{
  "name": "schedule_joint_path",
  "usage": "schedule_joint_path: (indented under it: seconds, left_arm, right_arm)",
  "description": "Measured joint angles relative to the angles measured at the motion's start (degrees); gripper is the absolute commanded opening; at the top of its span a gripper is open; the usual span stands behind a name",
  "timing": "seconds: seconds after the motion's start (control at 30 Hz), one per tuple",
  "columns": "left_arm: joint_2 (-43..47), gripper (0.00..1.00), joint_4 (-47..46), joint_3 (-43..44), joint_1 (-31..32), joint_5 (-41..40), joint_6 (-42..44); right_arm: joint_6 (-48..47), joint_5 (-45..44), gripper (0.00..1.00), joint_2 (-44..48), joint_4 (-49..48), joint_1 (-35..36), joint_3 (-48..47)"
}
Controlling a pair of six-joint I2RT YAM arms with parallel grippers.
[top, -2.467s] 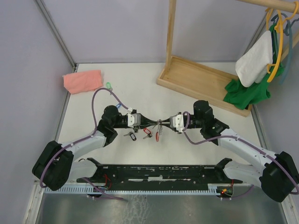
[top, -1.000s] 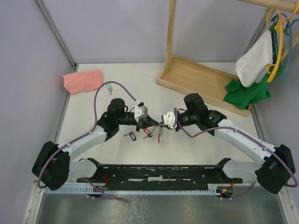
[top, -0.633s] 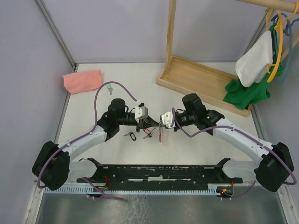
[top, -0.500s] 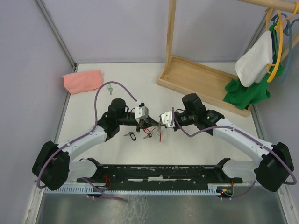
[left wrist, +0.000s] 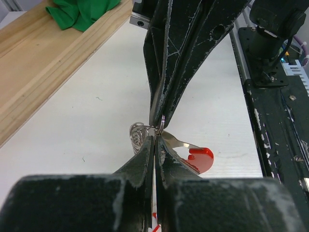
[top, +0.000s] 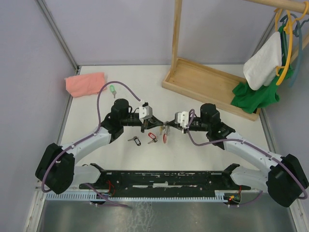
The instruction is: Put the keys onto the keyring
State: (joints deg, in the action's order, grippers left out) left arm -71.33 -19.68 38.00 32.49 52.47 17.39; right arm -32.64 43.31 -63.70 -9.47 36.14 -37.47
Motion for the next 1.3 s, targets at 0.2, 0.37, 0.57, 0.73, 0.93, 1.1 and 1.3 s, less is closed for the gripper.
schedule_joint_path:
  seconds: [0.2,0.37,0.57,0.73,0.93,1.1,1.3]
  left_arm:
    - [-2.99,0.03,-4.31,0.09,-0.90,2.51,-2.34]
    - [-5.86,0.03,-6.91,0.63,-1.55,3.43,-3.58]
    - [-6.01,0.03,-6.88,0.94,-1.49,3.39,-4.26]
    - [-2.49,0.03,-4.59,0.68,-0.96,2.97,-4.42]
    - [-0.39,0.03,-2.89,0.68,-0.74,2.91,-4.44]
    - [-0.42,0.03,-0.92,0.68,-0.20,2.82,-4.44]
    - [-1.01,0.03,0.13,0.68,0.74,2.40,-4.44]
  right_arm:
    - [9.75,0.83,0.01,-1.77,-16.68,-1.36,5.62]
    - [13.66,0.74,0.01,-3.74,-22.32,-1.79,6.45]
    - [10.75,0.81,0.04,-2.60,-19.23,-1.81,6.21]
    - [2.08,1.75,0.08,0.04,-4.81,-1.49,0.94]
    - [-3.87,2.54,0.11,-0.07,5.73,-1.38,-3.89]
    - [-6.54,2.97,0.12,-1.79,11.30,-1.38,-5.70]
    - [-8.33,3.02,0.15,-3.15,15.58,-1.25,-7.13]
